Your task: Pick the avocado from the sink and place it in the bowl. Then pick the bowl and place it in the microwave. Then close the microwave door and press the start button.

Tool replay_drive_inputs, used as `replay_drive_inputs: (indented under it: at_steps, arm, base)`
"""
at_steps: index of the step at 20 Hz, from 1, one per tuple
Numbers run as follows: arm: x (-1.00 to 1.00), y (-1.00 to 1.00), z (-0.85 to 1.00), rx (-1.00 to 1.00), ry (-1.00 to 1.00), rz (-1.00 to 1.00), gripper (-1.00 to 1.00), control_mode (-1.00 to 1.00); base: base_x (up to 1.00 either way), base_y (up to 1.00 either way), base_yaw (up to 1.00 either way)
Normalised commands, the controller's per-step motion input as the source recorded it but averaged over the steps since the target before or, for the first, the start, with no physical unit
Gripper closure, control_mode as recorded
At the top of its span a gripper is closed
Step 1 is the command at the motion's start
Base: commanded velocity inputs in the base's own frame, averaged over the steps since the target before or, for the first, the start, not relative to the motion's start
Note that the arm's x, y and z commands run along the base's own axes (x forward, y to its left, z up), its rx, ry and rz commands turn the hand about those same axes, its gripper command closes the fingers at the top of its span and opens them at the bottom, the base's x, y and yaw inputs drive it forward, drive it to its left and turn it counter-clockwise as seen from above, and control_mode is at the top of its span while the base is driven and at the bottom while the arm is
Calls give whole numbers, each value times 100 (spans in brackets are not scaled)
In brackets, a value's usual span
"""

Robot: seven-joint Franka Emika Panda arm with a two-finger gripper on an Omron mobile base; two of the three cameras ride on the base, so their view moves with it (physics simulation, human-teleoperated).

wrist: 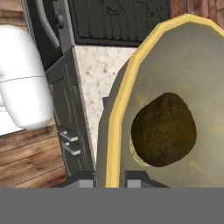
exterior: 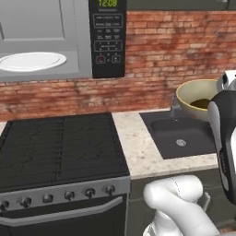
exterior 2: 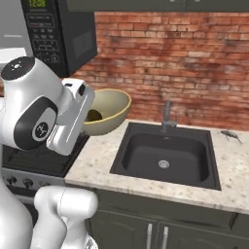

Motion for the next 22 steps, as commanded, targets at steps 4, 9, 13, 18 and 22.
replay_drive_inputs:
  at_steps: [4, 9, 13, 18, 22]
  arm:
    - [0, 0, 0, 0, 0, 0, 100, 100]
    - [0, 0, 0, 0, 0, 0, 100, 100]
    - [0, 0, 0, 0, 0, 0, 100, 100]
    - [0, 0, 0, 0, 0, 0, 100, 100]
    - [0, 0, 0, 0, 0, 0, 100, 100]
  base:
    - [-24, 71, 1]
    - [-22, 72, 0]
    - [-13, 48, 0]
    - [-16, 40, 0]
    - [-27, 32, 0]
